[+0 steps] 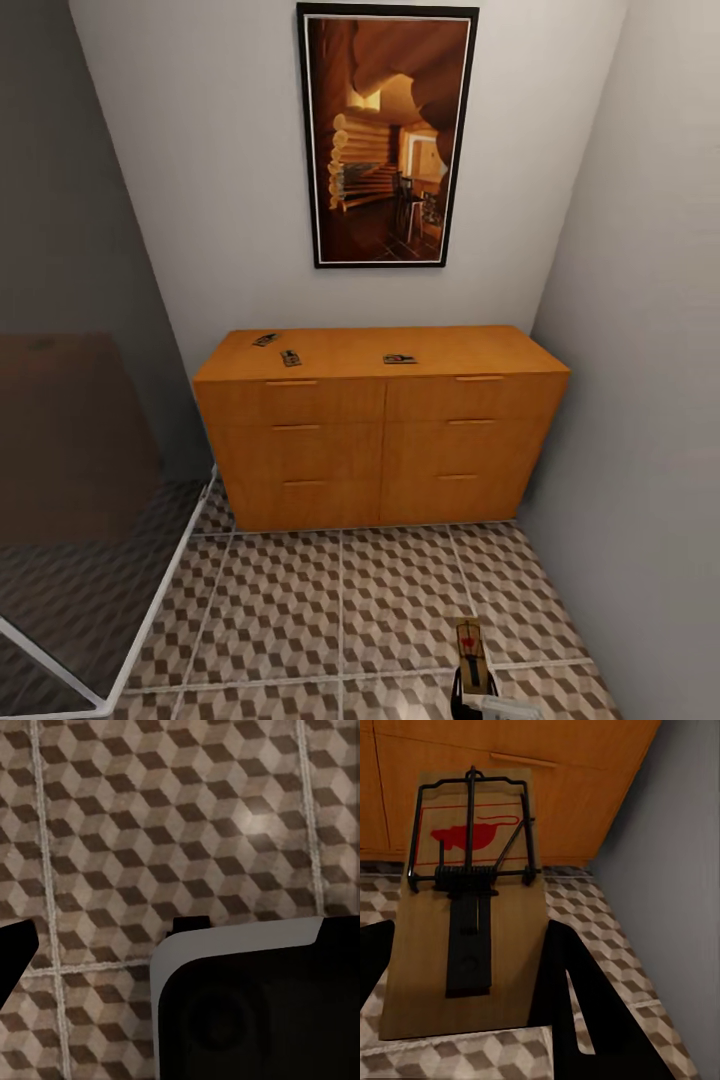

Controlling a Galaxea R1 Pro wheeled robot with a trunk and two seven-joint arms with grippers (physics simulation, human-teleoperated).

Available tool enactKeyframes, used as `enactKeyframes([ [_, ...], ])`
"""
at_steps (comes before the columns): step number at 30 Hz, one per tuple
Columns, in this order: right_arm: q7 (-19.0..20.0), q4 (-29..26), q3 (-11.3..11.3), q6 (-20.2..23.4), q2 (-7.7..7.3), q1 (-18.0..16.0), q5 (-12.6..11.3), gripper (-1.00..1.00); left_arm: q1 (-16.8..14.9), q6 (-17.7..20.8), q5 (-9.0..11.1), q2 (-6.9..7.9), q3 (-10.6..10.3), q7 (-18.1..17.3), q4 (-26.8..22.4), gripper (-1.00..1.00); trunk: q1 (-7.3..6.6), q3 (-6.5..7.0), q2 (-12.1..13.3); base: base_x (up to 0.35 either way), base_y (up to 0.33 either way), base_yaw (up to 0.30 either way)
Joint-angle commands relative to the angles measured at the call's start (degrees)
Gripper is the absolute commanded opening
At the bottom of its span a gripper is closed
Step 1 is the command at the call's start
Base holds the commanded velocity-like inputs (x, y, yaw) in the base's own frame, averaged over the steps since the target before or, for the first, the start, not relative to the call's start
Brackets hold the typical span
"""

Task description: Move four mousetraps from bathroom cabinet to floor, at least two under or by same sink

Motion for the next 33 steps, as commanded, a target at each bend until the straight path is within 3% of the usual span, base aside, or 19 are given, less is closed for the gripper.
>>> enactKeyframes([
  [1,-0.2,0.0,0.0,0.3,0.03,0.0,0.4,-1.0,0.0,-0.2,0.0,0.02,-0.3,0.0,0.0,1.0,0.0,-0.05,0.0,0.067,-0.03,0.0],
  [11,0.9,-0.1,-0.1,5.5,-0.23,0.0,0.4,-1.0,0.0,-0.3,0.0,0.02,-0.3,0.0,0.0,1.0,0.0,-0.05,0.0,0.114,-0.008,0.0],
  [33,1.0,-0.1,0.0,6.2,-0.32,0.0,0.4,-1.0,0.0,-0.3,0.0,0.07,-0.2,0.1,-0.5,1.0,0.0,-0.05,0.0,0.032,0.0,0.0],
])
